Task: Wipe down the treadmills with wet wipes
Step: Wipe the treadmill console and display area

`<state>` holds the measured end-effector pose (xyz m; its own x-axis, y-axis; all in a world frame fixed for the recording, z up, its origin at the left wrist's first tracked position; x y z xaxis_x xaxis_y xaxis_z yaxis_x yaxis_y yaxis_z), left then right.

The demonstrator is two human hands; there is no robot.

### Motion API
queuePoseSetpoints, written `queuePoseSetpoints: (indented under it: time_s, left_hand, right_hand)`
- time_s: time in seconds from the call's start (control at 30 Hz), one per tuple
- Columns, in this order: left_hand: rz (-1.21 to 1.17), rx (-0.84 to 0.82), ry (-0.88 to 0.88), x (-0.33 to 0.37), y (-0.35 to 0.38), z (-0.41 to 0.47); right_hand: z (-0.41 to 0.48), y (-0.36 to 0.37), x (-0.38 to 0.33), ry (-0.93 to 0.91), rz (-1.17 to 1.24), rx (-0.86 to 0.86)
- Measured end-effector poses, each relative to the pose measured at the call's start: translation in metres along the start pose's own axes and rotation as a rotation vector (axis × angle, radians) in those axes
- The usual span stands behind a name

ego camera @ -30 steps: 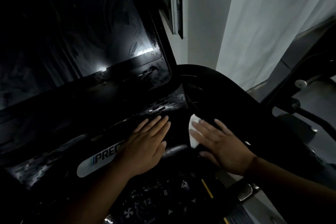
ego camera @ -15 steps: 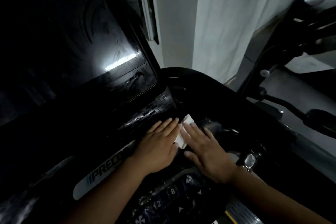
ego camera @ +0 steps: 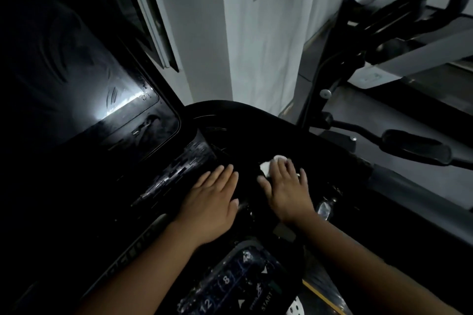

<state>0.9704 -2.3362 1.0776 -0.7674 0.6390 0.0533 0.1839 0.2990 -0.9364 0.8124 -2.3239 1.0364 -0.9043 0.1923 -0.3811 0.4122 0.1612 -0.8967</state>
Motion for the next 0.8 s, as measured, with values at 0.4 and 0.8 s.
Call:
queuePoseSetpoints:
  time_s: [0.4,0.8]
  left_hand:
    - [0.008,-0.030,0.023,0.009,-0.005,0.025]
    - [0.054,-0.049,0.011,0.014,-0.007,0.030]
  right_hand:
    - [0.014,0.001,-0.015,-0.127,0.169,0.001]
    - [-0.021,0.020,-0.026,-0.133,0.205,-0.088]
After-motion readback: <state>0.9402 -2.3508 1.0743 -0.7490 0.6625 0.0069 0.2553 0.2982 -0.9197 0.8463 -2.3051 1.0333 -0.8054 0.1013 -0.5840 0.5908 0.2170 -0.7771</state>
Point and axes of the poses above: each hand's wrist, its own z-axis towards the middle knuckle, its own y-axis out of the palm, x = y × z, the point moved 10 cm from there along z, towards the middle knuckle, and after that the axes turned 10 degrees about -x, right-handed, at the moved point
